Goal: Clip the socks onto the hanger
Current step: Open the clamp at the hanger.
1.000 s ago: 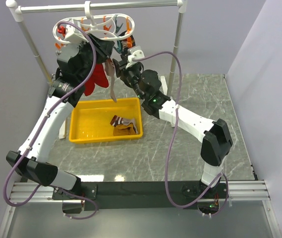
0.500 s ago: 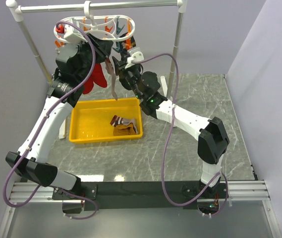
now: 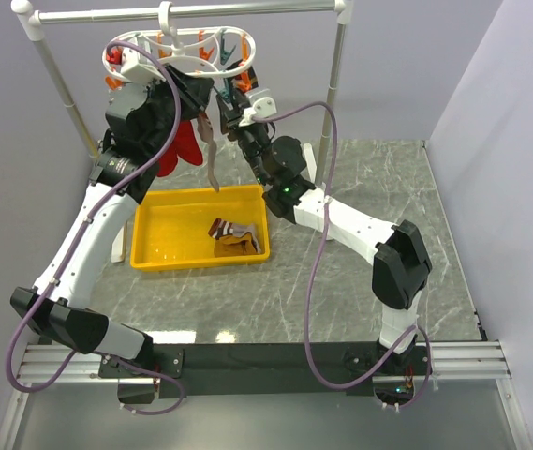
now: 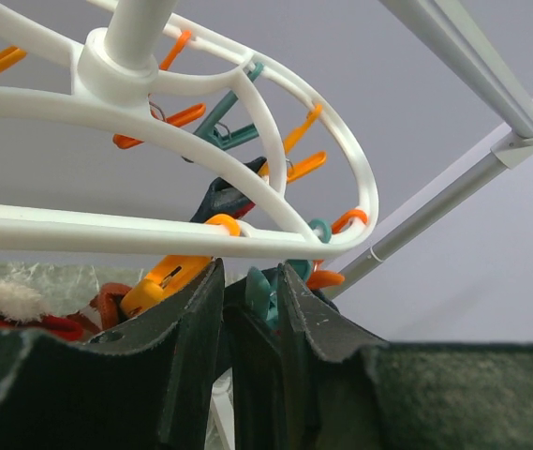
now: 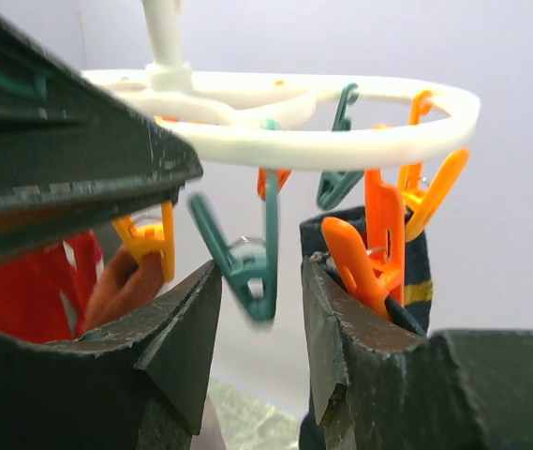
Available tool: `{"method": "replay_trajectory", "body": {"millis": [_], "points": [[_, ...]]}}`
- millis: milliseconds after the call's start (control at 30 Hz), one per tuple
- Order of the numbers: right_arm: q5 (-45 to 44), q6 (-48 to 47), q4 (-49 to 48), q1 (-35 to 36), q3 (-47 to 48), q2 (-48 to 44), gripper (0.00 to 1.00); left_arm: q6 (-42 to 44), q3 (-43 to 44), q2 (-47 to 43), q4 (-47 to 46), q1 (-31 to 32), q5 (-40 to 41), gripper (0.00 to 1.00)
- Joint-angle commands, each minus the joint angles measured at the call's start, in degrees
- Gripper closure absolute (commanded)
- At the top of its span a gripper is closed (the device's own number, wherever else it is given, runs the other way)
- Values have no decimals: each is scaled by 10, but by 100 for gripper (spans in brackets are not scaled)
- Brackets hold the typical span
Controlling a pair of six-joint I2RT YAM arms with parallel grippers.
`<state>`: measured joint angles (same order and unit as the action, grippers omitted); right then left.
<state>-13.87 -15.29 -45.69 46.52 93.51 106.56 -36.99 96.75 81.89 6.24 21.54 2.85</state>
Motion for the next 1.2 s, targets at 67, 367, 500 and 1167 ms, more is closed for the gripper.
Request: {"method": "replay_trajectory", "body": {"millis": [67,367,500,1167], "points": [[7,-20,-43,3,33,14,57,14,-1,-24,-27,-3,0,65],[25,-17,-41,4,8,-7,78,22,-16,-37,-44,-3,-22,64],[63,-11,-31,4,-4,-22,78,39,-40,-54,-58,-2,-61,60],[230,152,31,-23,-28,-94,84,-16,-32,-83,9,-15,-112,29]]}}
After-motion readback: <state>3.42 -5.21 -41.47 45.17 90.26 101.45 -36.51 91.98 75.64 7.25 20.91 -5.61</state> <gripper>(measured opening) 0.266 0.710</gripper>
